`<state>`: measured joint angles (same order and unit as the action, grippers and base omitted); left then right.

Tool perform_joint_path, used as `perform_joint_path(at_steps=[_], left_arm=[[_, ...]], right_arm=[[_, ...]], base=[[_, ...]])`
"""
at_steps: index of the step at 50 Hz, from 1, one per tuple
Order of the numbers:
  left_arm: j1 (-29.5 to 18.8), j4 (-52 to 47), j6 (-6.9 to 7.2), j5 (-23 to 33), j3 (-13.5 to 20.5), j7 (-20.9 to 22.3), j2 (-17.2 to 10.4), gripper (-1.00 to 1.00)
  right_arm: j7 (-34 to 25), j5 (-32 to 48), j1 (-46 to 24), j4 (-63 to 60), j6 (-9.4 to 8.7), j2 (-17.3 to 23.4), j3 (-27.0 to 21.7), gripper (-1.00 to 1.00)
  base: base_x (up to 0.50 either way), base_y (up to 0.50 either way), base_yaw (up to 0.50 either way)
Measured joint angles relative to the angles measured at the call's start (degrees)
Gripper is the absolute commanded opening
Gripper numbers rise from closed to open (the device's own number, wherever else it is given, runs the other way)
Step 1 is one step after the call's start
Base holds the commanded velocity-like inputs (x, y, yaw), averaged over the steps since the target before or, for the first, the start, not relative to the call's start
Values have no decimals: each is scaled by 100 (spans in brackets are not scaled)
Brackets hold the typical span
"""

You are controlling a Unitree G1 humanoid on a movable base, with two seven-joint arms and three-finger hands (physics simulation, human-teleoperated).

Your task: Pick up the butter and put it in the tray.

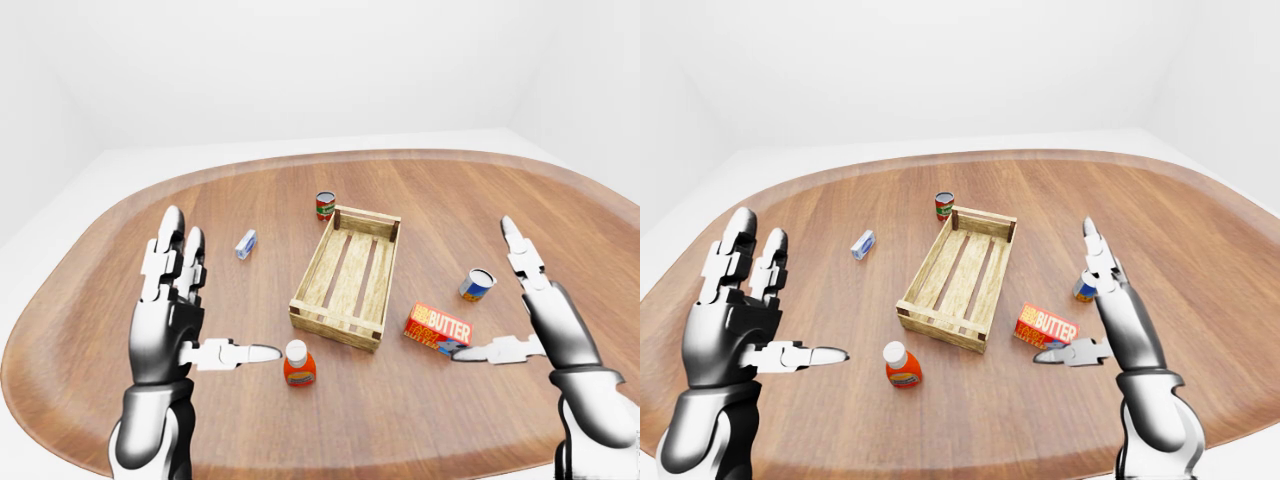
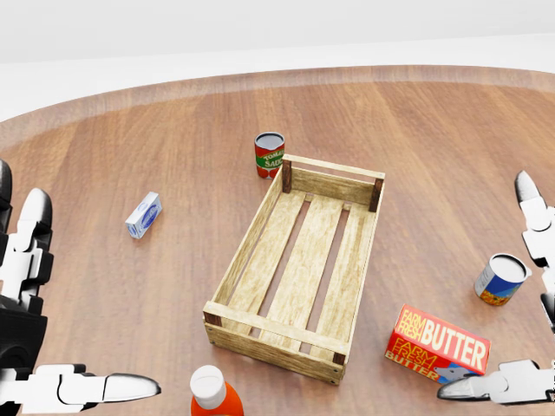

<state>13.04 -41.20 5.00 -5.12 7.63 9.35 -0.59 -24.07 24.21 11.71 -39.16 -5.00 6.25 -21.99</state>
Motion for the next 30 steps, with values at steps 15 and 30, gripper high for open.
perform_joint_path(at_steps=[15, 30], left_arm=[[-19, 1, 0, -18, 25, 17, -9, 100], [-34, -6, 0, -31, 45, 15, -12, 100]], right_arm=[[360, 248, -529, 1688, 0, 508, 298, 100], [785, 436, -1096, 3607, 0, 1018, 568, 100]], base=[[0, 0, 0], [0, 0, 0]])
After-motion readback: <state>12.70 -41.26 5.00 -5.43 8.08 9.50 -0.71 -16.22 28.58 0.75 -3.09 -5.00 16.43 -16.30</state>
